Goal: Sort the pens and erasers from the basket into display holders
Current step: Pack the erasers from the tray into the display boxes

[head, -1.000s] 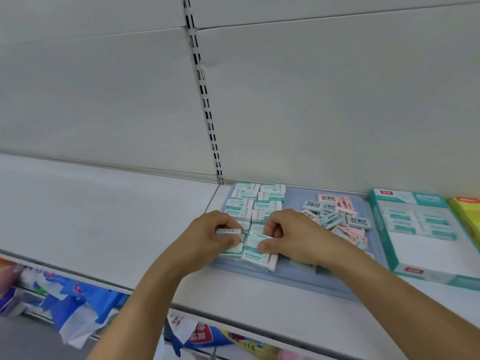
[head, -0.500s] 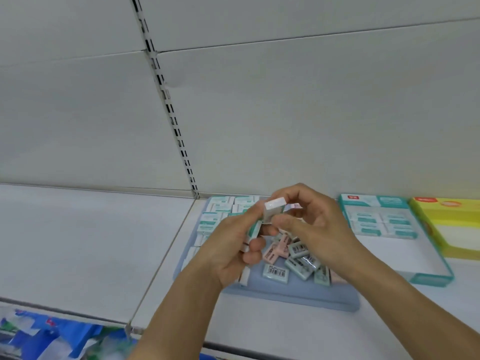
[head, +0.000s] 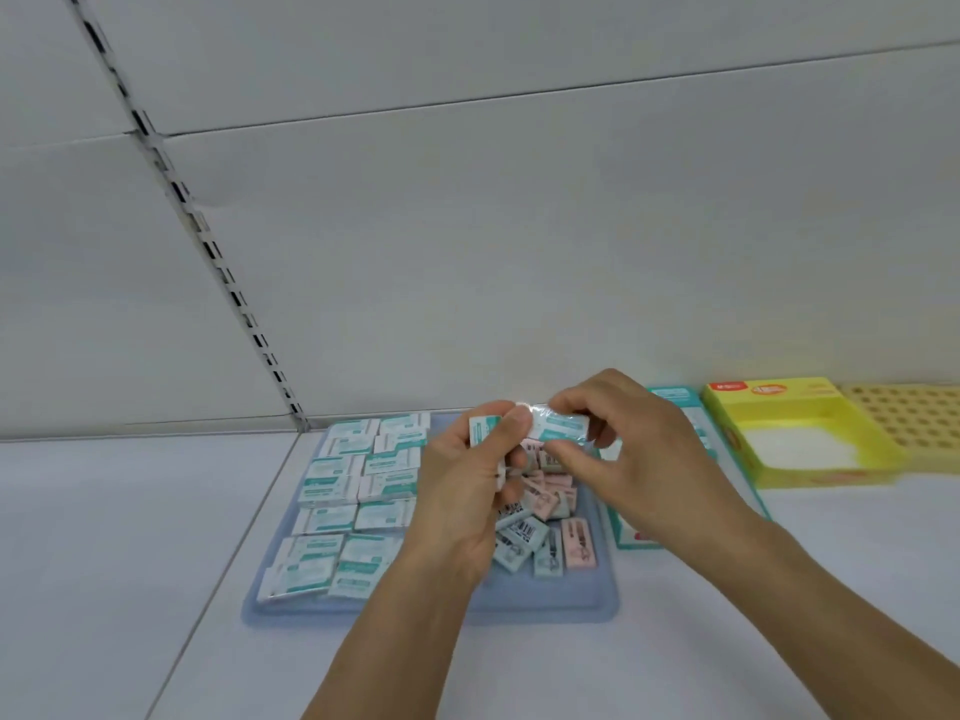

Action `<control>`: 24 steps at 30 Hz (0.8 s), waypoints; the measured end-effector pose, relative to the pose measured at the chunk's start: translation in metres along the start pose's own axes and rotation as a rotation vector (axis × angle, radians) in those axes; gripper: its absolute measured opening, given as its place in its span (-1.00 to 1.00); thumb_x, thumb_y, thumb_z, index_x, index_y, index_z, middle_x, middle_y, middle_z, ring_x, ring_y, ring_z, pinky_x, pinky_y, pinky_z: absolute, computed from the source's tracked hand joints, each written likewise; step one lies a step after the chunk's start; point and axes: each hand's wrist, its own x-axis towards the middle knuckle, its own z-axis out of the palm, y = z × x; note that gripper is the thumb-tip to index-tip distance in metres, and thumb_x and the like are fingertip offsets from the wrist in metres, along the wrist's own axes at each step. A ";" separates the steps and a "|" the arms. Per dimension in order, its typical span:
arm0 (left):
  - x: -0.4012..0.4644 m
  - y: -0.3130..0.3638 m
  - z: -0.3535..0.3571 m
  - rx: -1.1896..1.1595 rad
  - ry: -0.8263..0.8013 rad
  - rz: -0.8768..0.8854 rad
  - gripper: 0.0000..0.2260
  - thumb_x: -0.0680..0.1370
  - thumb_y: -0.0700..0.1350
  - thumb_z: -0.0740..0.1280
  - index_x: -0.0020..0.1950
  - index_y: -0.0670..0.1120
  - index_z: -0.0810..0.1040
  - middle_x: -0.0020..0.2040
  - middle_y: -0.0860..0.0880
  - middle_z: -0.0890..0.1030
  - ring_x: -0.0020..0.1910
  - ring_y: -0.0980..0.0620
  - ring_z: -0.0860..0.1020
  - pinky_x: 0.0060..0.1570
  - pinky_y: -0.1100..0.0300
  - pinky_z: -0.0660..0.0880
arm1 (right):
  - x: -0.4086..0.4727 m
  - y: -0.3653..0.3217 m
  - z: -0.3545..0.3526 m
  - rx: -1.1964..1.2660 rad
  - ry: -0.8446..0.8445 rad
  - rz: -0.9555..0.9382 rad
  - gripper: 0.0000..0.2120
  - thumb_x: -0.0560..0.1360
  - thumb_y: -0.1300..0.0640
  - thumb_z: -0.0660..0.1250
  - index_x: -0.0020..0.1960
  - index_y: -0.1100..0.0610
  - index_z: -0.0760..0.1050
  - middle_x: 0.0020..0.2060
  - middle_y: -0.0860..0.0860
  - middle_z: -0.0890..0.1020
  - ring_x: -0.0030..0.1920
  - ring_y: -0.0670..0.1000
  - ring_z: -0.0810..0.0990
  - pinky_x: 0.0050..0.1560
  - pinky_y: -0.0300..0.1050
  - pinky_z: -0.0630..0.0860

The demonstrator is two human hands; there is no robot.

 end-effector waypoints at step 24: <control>-0.001 -0.004 0.017 -0.138 0.019 -0.015 -0.85 0.60 -0.20 0.28 0.00 -0.12 0.66 -0.03 -0.10 0.71 -0.09 0.02 0.64 -0.11 0.18 0.62 | -0.006 0.064 -0.023 -0.565 -0.524 0.191 -0.77 0.55 -0.14 0.26 0.11 -0.09 0.60 0.06 -0.11 0.48 0.06 -0.04 0.51 -0.07 -0.13 0.48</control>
